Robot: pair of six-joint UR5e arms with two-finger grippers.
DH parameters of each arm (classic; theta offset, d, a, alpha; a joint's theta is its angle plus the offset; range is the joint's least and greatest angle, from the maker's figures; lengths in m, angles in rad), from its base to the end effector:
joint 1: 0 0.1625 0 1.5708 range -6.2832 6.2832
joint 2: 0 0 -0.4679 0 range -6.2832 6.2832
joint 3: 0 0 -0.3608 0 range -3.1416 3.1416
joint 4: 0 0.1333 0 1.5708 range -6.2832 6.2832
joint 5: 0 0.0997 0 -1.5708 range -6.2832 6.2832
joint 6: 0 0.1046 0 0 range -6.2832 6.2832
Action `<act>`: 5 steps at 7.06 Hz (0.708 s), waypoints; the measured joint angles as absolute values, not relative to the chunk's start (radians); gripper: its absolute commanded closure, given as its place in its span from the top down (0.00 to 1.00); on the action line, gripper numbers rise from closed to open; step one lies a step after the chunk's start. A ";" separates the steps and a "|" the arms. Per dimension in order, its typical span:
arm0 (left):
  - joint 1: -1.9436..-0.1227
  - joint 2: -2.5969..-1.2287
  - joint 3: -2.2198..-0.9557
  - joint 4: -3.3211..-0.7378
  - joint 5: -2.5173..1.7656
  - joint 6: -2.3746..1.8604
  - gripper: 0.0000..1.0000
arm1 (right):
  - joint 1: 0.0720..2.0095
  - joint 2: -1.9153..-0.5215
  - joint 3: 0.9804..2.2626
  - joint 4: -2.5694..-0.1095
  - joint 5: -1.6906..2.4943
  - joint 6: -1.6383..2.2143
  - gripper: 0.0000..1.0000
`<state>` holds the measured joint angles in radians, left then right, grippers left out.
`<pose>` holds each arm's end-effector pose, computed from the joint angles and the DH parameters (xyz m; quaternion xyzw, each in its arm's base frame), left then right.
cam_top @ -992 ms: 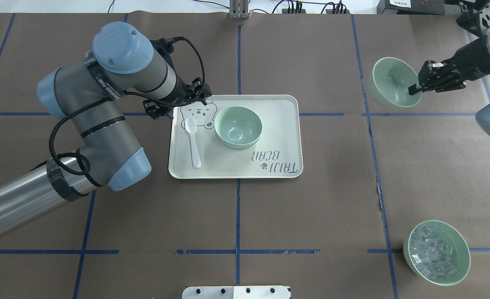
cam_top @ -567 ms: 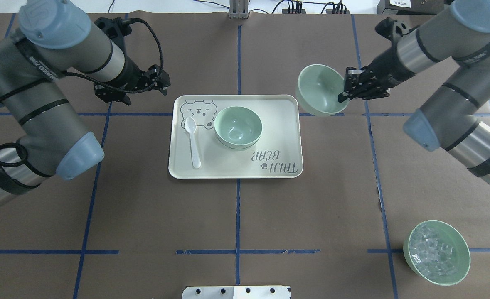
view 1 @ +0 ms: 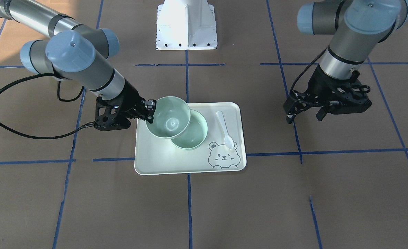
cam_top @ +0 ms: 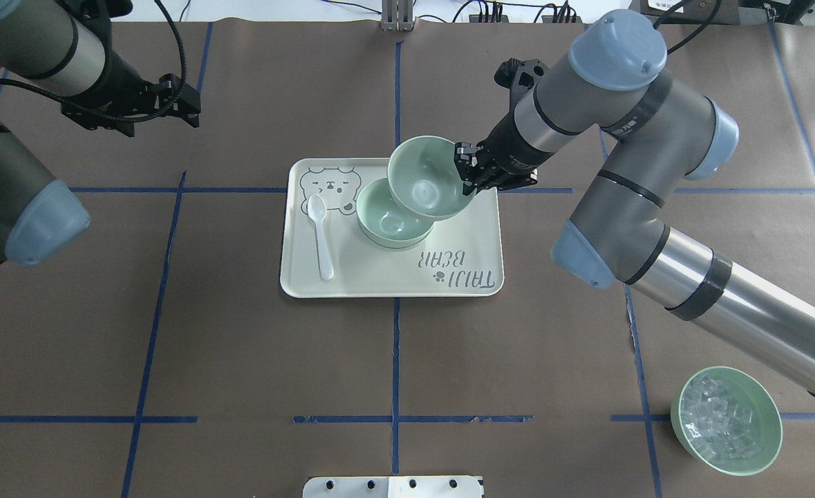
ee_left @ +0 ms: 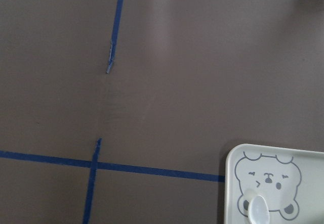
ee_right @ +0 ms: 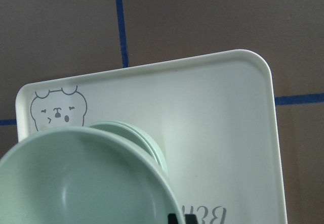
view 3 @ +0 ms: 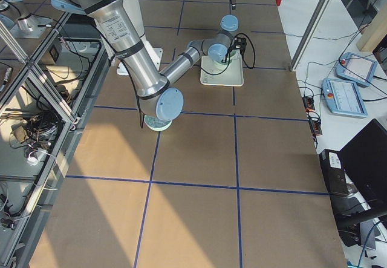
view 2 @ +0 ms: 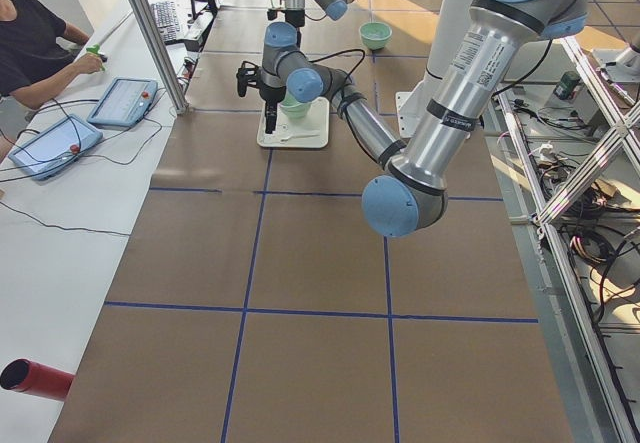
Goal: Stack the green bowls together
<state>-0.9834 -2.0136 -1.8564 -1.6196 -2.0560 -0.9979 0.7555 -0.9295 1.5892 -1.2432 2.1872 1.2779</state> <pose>0.2653 -0.5510 0.3411 0.0998 0.4180 -0.0940 0.8980 -0.4532 -0.5269 0.2801 -0.0053 -0.5246 0.0525 0.8497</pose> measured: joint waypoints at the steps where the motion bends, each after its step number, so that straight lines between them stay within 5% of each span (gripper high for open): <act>1: -1.019 -1.987 -1.858 -1.620 -2.066 -0.936 1.00 | 0.740 -0.885 1.555 -1.262 2.166 1.279 0.00; 5: -1.067 -1.940 -1.857 -1.626 -2.074 -0.843 1.00 | 0.704 -0.829 1.481 -1.273 2.118 1.278 0.00</act>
